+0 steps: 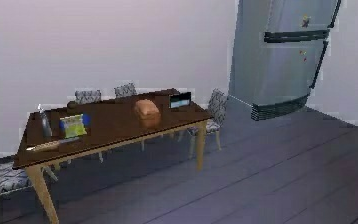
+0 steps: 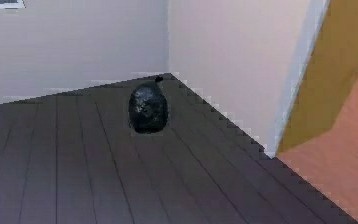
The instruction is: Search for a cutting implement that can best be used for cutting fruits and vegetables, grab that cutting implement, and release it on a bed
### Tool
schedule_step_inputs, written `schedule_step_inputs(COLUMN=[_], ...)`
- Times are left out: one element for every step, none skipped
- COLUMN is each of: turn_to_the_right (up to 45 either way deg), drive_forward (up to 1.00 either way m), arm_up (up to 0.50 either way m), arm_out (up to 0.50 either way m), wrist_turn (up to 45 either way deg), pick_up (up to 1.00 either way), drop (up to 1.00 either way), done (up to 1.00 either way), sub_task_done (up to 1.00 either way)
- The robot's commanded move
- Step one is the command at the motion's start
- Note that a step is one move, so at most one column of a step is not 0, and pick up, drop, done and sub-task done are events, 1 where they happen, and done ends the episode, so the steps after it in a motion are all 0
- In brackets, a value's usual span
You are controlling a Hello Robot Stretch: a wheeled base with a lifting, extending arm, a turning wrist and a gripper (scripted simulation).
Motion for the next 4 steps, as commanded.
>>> schedule_step_inputs(turn_to_the_right=[0.0, -45.0, -45.0, -45.0], drive_forward=[0.9, 0.0, 0.0, 0.0], arm_up=[0.0, 0.0, 0.0, 0.0], arm_out=[0.0, 0.0, 0.0, 0.0], wrist_turn=[0.0, 0.0, 0.0, 0.0], pick_up=[0.0, 0.0, 0.0, 0.0], drop=[0.0, 0.0, 0.0, 0.0], done=[0.0, 0.0, 0.0, 0.0], sub_task_done=[0.0, 0.0, 0.0, 0.0])
